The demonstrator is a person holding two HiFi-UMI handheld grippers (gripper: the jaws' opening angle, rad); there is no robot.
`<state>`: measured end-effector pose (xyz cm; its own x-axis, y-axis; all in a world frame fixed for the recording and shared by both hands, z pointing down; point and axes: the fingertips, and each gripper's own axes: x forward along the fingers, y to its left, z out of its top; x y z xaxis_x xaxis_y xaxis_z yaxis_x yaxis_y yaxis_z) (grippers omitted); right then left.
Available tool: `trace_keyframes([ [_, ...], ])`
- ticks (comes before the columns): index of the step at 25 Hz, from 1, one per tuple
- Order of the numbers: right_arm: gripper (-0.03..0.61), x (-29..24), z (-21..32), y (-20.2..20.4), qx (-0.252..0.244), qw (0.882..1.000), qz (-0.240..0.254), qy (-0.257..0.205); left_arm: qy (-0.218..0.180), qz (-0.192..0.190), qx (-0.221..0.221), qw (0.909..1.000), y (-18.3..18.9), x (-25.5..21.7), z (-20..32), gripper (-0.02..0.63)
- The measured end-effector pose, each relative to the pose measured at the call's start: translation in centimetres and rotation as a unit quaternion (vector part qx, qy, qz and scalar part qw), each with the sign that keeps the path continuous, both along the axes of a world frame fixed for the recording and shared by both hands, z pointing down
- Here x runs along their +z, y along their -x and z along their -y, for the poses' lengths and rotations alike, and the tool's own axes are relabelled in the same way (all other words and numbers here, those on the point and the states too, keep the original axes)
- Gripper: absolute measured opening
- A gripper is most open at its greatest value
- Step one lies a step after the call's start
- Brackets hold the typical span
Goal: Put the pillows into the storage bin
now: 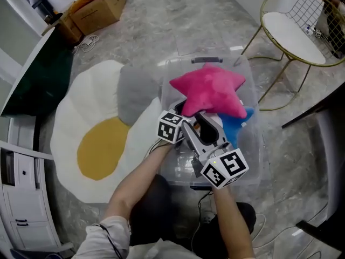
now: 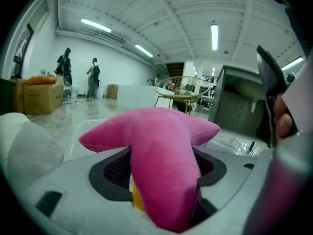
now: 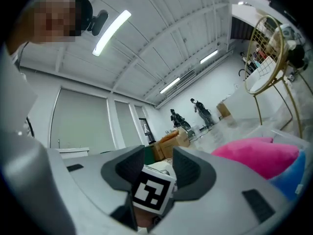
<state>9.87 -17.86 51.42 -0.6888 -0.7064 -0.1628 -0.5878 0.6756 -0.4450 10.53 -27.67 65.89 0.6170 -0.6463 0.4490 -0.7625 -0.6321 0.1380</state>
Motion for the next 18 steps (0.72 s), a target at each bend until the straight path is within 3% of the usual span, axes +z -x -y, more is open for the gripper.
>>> trace_keyframes([
  [7,0.178,-0.8,2.3,-4.5,0.037,0.996,0.073,0.022,-0.032,0.065,-0.005,0.9973,1.6,-0.6,-0.6,0.327],
  [13,0.178,0.8,5.1,-9.1,0.107,0.991,0.059,0.047,-0.089,-0.015,-0.044,0.9949,4.9,-7.0,-1.0,0.327],
  [18,0.178,3.3,6.1,-9.7,0.121,0.989,0.025,0.081,-0.109,-0.099,-0.082,0.9858,5.7,-11.2,-1.7,0.325],
])
